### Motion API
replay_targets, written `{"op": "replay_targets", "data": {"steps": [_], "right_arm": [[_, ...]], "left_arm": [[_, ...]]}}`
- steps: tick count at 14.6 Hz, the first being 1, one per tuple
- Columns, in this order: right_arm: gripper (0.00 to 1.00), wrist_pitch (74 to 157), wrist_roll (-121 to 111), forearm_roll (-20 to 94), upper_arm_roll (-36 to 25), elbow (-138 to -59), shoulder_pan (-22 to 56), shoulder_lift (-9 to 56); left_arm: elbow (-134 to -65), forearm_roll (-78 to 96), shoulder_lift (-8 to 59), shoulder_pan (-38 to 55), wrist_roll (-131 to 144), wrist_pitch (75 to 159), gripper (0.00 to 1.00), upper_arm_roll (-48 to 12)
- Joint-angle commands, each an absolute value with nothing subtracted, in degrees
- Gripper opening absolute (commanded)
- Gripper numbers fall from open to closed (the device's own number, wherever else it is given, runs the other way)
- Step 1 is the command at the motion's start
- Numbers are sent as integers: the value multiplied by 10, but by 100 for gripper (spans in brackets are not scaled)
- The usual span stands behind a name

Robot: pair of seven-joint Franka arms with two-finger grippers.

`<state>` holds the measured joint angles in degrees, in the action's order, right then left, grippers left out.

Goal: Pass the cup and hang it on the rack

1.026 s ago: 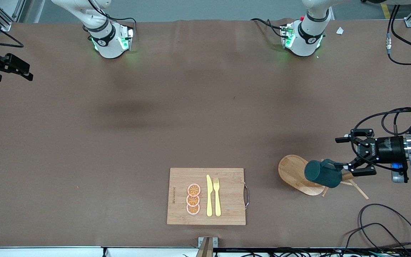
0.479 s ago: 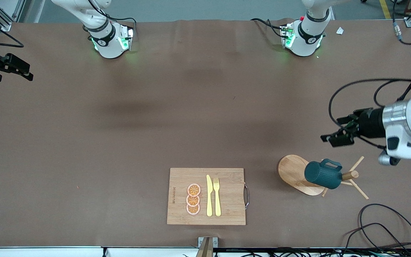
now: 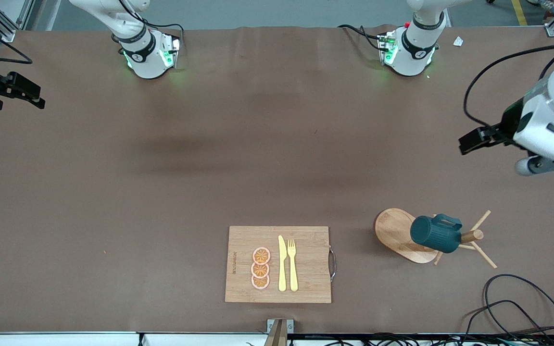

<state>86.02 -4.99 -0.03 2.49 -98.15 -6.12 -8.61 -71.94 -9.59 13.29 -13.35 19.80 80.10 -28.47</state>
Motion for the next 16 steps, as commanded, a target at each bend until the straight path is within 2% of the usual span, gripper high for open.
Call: {"op": "replay_targets", "data": {"steps": [1, 4, 6, 10, 16], "right_arm": [[100, 854, -42, -4, 27, -975, -55, -85], [100, 860, -45, -6, 28, -974, -53, -85], [100, 862, -46, -5, 28, -974, -54, -85], [100, 863, -46, -4, 27, -975, -54, -84], [100, 864, -45, -3, 27, -975, -54, -84]], "left_arm": [[-752, -102, 73, -75, 121, 786, 100, -197], [-778, -42, 34, 2, 85, 770, 100, -83], [-815, -21, 1, 30, 72, 772, 100, -41], [-865, -19, -39, 64, 72, 787, 100, -5], [-875, -19, -40, 60, 72, 790, 100, -9]]}}
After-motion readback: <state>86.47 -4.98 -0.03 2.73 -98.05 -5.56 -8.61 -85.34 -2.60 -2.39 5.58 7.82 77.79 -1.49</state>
